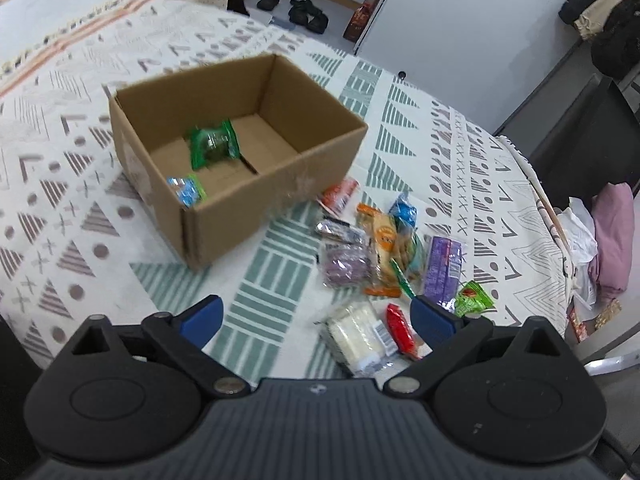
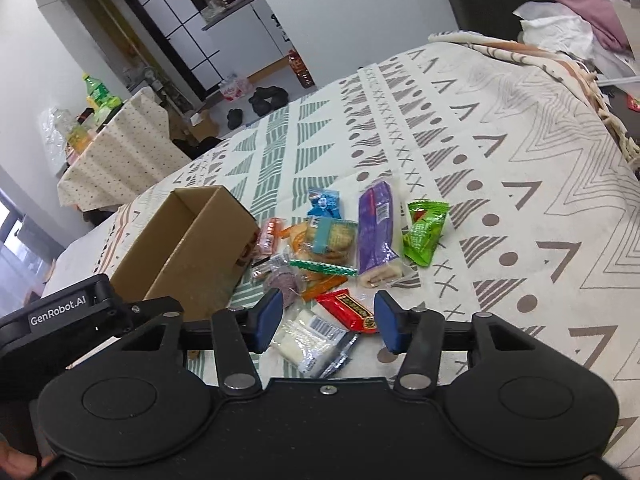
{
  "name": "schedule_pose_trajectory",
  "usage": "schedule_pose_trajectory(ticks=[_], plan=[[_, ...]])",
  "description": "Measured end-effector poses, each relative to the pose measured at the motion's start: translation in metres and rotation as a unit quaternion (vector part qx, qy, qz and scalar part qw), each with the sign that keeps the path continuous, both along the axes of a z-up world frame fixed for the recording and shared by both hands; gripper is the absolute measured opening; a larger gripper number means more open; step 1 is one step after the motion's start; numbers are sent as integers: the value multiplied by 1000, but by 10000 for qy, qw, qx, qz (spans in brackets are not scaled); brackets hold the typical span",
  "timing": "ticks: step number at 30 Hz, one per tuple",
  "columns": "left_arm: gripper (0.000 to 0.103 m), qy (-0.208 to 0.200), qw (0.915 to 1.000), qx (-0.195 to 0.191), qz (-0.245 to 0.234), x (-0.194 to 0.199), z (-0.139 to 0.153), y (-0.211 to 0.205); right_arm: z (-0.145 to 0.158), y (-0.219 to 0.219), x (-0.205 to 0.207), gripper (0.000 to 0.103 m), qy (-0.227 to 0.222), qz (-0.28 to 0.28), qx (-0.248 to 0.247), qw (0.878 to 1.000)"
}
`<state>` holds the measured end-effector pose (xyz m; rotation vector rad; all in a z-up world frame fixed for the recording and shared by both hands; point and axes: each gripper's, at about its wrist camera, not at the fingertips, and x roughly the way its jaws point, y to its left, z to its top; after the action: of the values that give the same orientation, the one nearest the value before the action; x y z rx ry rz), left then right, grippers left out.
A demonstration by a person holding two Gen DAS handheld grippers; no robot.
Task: Organize snacks
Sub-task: 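Grasp the white rice cake pack with the left gripper while the right grasps red candy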
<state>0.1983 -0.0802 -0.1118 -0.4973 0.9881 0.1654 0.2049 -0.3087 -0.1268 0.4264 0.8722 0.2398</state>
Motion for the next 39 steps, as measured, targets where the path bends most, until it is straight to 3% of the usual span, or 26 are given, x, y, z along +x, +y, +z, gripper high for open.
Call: schedule_pose_trajectory(ticks=[5, 10, 16, 31, 39], plan=[[91, 114, 9998, -144, 95, 7, -14, -9, -7, -3, 4, 43, 165, -72, 101, 9998], [74, 315, 9988, -327, 187, 16, -31, -17, -17, -3, 9, 38, 359, -38, 108, 9993], [64, 614, 9967, -488, 200, 30, -55, -29, -28, -3, 17, 32, 583, 0, 149, 9982], [64, 1056, 9929, -475, 253, 61, -93, -49, -52, -4, 35, 28, 973, 15, 185, 9951], [68, 1196, 9926, -134, 181, 73, -94, -56, -65, 4, 42, 29, 1104, 188, 131, 9936]])
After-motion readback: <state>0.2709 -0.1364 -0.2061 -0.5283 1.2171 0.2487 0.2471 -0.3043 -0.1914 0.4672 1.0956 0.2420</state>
